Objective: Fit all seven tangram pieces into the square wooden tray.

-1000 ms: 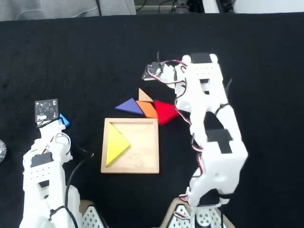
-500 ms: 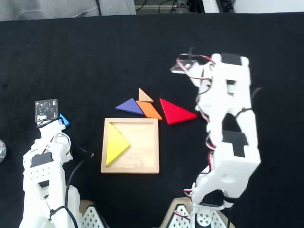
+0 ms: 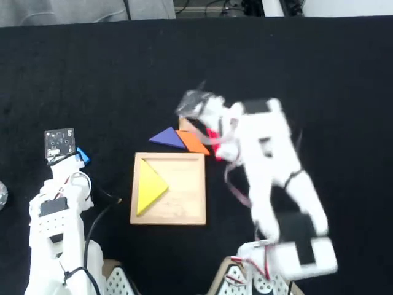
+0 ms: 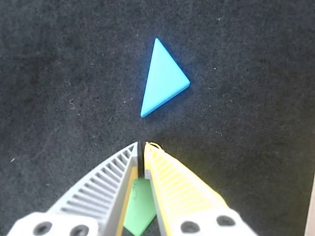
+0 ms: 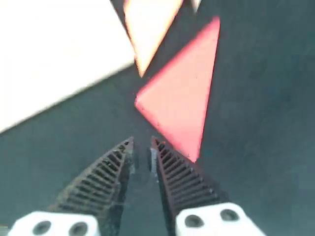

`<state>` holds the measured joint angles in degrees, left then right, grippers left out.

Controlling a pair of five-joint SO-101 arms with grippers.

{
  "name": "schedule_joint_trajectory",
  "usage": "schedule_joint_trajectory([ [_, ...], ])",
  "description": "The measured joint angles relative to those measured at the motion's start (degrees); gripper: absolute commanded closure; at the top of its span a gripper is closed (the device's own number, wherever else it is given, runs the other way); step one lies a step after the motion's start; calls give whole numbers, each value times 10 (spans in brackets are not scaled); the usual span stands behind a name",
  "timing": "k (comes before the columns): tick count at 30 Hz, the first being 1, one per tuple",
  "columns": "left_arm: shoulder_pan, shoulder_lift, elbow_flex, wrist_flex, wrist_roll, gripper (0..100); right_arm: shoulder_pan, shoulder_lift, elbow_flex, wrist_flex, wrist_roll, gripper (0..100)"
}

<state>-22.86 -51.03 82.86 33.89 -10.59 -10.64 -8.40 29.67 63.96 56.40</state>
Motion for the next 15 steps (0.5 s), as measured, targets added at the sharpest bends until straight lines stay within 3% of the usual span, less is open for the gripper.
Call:
schedule_joint_trajectory([
  [5, 0, 0, 0, 0, 0, 968, -11, -90, 122, -135, -65, 952],
  [7, 0, 0, 0, 0, 0, 968, -11, -90, 128, -135, -75, 933],
  [12, 0, 0, 0, 0, 0, 968, -33, -50, 133, -97, -42, 724],
  [15, 0, 0, 0, 0, 0, 968, -37, -32, 133, -93, -35, 726],
])
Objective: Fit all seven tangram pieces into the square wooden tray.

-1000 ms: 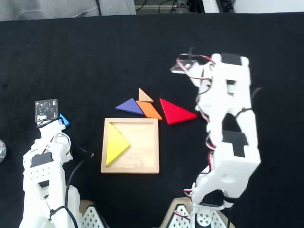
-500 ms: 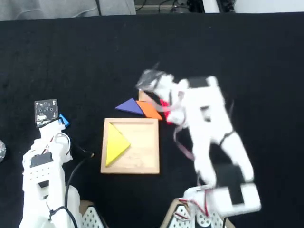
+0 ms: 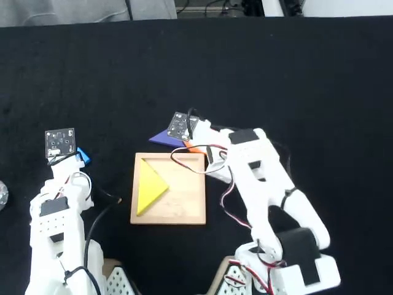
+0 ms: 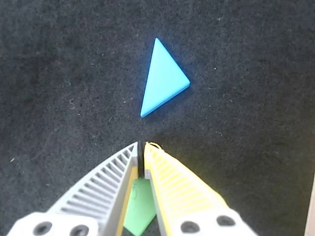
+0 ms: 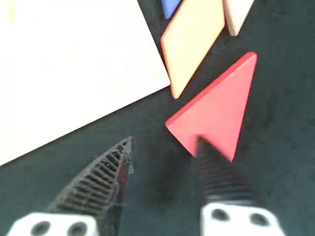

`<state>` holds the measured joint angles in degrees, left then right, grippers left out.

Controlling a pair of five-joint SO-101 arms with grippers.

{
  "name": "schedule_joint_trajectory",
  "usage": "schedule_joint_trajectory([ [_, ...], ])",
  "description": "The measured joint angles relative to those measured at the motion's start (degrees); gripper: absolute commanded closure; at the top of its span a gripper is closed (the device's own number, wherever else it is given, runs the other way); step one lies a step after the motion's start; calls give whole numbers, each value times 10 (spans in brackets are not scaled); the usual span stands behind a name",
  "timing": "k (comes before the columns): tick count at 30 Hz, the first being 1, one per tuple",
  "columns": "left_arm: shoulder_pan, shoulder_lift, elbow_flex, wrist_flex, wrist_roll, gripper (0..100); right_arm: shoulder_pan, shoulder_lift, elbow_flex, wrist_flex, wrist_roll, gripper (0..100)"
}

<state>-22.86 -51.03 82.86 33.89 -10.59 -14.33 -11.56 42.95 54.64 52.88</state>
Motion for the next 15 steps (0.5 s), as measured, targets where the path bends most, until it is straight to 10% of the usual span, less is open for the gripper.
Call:
schedule_joint_trajectory([
  [15, 0, 0, 0, 0, 0, 968, 3, 124, -62, -2, 1, 729],
])
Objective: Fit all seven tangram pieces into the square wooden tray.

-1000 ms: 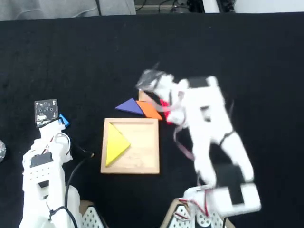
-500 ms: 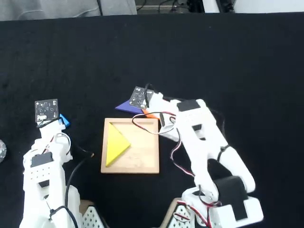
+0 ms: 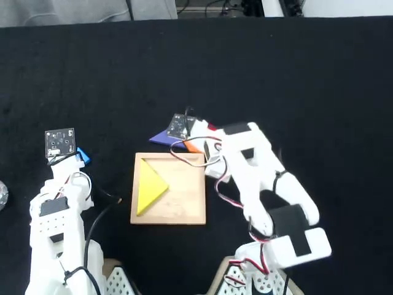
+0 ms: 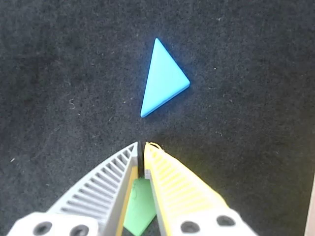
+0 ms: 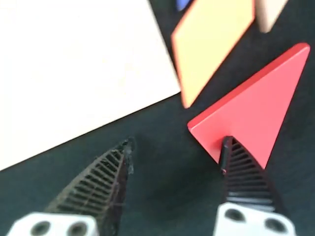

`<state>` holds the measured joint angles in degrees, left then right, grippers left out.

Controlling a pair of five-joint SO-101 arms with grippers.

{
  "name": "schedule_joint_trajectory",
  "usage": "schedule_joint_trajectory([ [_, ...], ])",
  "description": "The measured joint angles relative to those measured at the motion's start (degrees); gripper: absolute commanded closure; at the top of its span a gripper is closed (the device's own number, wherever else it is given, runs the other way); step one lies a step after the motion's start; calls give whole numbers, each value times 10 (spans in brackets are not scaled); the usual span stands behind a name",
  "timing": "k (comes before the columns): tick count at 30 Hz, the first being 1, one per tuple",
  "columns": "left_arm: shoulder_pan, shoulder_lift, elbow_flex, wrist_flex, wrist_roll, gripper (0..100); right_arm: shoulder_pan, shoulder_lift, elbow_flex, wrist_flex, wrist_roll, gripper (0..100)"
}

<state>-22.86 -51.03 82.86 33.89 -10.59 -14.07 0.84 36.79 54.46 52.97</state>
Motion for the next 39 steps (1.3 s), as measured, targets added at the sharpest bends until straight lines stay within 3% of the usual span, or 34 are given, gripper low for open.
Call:
schedule_joint_trajectory([
  [17, 0, 0, 0, 0, 0, 968, 9, -30, -24, -14, 0, 686],
  [28, 0, 0, 0, 0, 0, 968, 23, 72, -91, -15, 0, 687],
  [39, 0, 0, 0, 0, 0, 968, 23, 81, -93, -15, 0, 687],
])
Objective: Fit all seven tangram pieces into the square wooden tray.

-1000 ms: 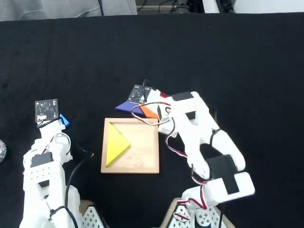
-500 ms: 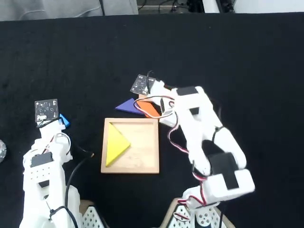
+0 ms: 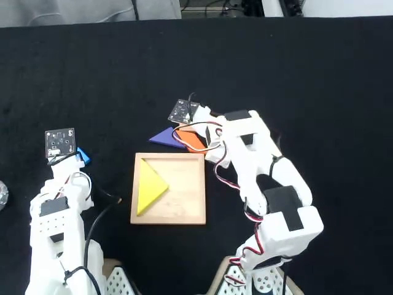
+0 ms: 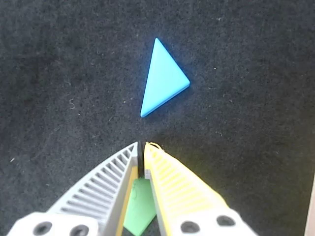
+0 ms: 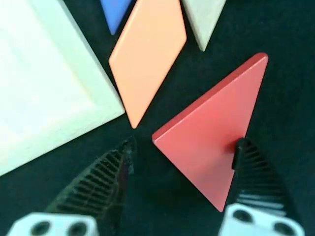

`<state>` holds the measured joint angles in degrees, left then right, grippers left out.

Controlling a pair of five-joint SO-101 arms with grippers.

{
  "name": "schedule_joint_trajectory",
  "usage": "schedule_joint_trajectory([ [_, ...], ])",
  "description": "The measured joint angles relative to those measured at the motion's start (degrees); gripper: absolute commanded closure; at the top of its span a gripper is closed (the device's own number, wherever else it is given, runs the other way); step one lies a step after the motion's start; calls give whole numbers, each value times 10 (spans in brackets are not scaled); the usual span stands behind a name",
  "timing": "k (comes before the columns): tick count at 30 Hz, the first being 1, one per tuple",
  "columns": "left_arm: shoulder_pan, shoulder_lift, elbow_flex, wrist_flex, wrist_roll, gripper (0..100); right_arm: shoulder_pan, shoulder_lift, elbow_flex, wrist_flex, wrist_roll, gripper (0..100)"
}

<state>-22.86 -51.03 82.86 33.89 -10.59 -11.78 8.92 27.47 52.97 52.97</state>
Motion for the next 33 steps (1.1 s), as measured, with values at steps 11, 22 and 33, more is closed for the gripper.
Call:
schedule_joint_trajectory([
  [11, 0, 0, 0, 0, 0, 968, 2, 50, -40, 5, 0, 717],
  [22, 0, 0, 0, 0, 0, 968, 2, 52, -41, 5, 0, 776],
  [33, 0, 0, 0, 0, 0, 968, 29, 46, -86, 58, 47, 949],
])
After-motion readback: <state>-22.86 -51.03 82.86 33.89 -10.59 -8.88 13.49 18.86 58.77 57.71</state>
